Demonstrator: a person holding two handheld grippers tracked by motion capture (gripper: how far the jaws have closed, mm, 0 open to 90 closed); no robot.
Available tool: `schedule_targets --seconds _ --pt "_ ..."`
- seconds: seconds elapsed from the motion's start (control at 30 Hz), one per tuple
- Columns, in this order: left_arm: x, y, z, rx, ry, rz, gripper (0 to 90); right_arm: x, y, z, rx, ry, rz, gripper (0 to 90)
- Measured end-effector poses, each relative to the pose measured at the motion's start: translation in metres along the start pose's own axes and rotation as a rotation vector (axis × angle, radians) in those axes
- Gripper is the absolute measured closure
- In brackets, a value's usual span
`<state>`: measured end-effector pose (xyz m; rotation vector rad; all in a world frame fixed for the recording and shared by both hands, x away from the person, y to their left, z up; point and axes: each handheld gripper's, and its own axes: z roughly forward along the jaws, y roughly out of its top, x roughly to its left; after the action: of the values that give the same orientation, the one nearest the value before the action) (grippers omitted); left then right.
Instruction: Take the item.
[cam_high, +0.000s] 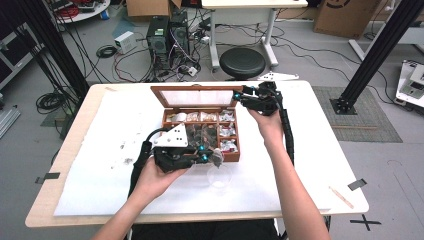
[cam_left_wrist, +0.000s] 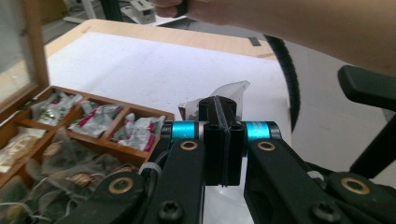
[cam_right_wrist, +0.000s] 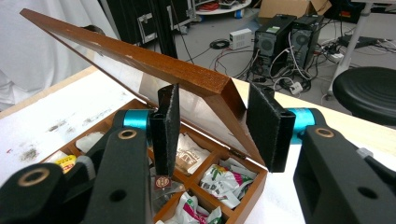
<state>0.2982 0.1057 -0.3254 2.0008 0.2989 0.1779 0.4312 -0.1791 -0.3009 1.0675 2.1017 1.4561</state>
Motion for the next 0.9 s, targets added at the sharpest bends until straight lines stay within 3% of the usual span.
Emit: schedule_targets --seconds 0.33,0.9 --pt "-0.012 -0.005 0.005 0.027 -0.029 0.021 89.4 0.0 0.0 0.0 0.003 -0.002 -0.004 55.8" --pt "-0.021 -0.014 0.017 0.079 -0.031 0.059 89.4 0.0 -0.001 0.0 0.001 0.0 -0.004 55.8"
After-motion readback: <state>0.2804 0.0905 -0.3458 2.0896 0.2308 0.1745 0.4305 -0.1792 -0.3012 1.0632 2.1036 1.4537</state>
